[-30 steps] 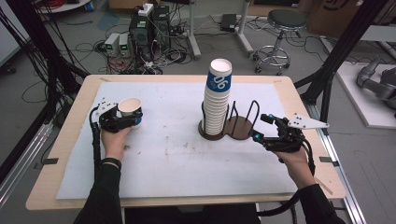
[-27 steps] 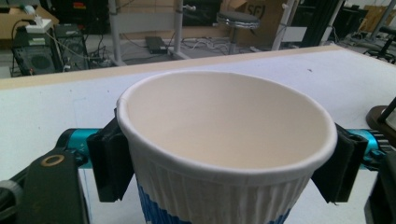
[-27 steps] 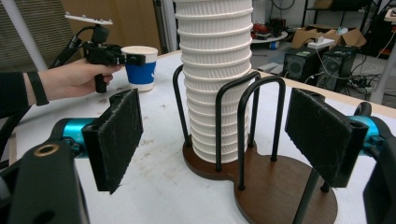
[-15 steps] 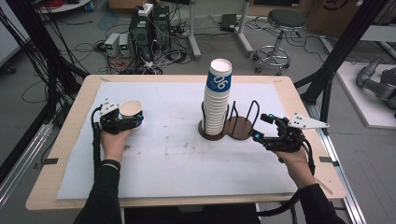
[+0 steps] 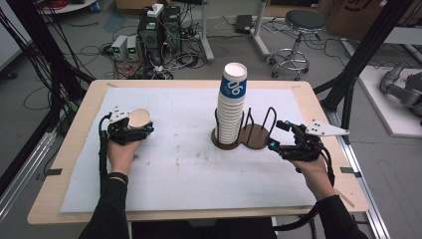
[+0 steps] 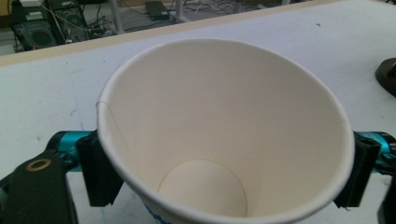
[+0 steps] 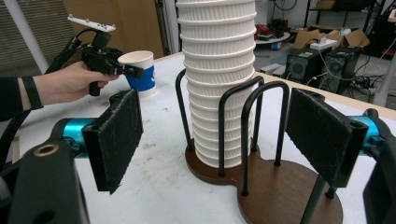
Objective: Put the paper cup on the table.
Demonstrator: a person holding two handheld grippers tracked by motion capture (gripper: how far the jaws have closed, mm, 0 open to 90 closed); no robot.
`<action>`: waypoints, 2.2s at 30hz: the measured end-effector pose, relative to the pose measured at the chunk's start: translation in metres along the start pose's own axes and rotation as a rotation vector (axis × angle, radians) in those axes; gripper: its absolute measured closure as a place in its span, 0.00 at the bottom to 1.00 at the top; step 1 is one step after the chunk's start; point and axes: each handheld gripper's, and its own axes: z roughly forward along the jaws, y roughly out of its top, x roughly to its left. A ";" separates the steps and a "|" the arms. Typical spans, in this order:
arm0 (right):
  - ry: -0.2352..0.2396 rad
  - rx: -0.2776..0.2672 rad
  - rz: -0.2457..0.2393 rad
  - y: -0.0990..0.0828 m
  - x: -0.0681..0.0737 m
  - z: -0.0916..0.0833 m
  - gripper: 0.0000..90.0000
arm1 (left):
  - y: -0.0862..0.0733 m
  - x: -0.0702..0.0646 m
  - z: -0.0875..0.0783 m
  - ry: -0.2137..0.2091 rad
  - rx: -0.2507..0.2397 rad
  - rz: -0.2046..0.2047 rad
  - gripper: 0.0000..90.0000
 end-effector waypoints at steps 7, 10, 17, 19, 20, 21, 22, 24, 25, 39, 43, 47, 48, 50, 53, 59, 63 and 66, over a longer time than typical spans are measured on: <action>0.006 0.004 -0.002 0.000 0.000 0.001 0.22 | 0.003 -0.004 -0.002 0.030 0.028 0.009 0.07; 0.009 0.003 -0.001 0.000 0.000 0.000 0.22 | 0.004 -0.005 -0.006 0.049 0.043 0.011 0.07; 0.014 0.003 0.004 0.000 0.000 0.000 0.22 | 0.005 -0.009 -0.017 0.094 0.050 0.016 0.07; 0.014 0.001 0.000 0.000 0.000 0.000 0.22 | 0.003 -0.009 -0.021 0.098 0.045 0.010 0.07; 0.016 0.001 0.002 0.000 0.000 0.000 0.22 | 0.001 -0.010 -0.023 0.101 0.057 0.011 0.07; 0.017 -0.001 0.001 0.000 -0.001 0.000 0.22 | 0.000 -0.010 -0.025 0.111 0.061 0.008 0.07; 0.018 0.002 0.003 0.000 -0.001 0.000 0.22 | 0.000 -0.010 -0.027 0.111 0.060 0.008 0.07; 0.023 0.003 0.006 -0.001 -0.001 0.000 0.22 | -0.003 -0.012 -0.034 0.111 0.050 0.006 0.07; 0.021 0.003 0.002 -0.001 -0.002 0.001 0.22 | -0.003 -0.012 -0.038 0.115 0.049 0.011 0.07; 0.007 0.043 -0.009 -0.009 -0.001 0.004 0.22 | -0.003 -0.054 -0.077 -0.089 -0.071 0.049 0.08; 0.000 0.047 -0.009 -0.009 0.000 0.005 0.22 | 0.002 -0.078 -0.077 -0.186 -0.112 0.104 0.09; 0.006 0.062 -0.024 -0.009 0.002 0.006 0.22 | 0.006 -0.100 -0.077 -0.272 -0.159 0.151 0.09; 0.004 0.063 -0.027 -0.009 0.003 0.006 0.22 | 0.006 -0.104 -0.077 -0.292 -0.165 0.162 0.09; -0.001 0.073 -0.040 -0.010 0.006 0.007 0.22 | 0.007 -0.111 -0.076 -0.326 -0.168 0.175 0.09; -0.005 0.081 -0.065 -0.012 0.010 0.008 0.22 | 0.007 -0.117 -0.074 -0.351 -0.173 0.186 0.09; -0.033 0.091 -0.076 -0.013 0.013 0.007 0.22 | 0.006 -0.119 -0.073 -0.352 -0.169 0.200 0.09; -0.053 0.075 -0.074 -0.014 0.014 0.006 0.22 | 0.004 -0.113 -0.074 -0.383 -0.194 0.115 0.09; -0.056 0.071 -0.071 -0.014 0.014 0.006 0.22 | 0.003 -0.111 -0.075 -0.369 -0.194 0.127 0.09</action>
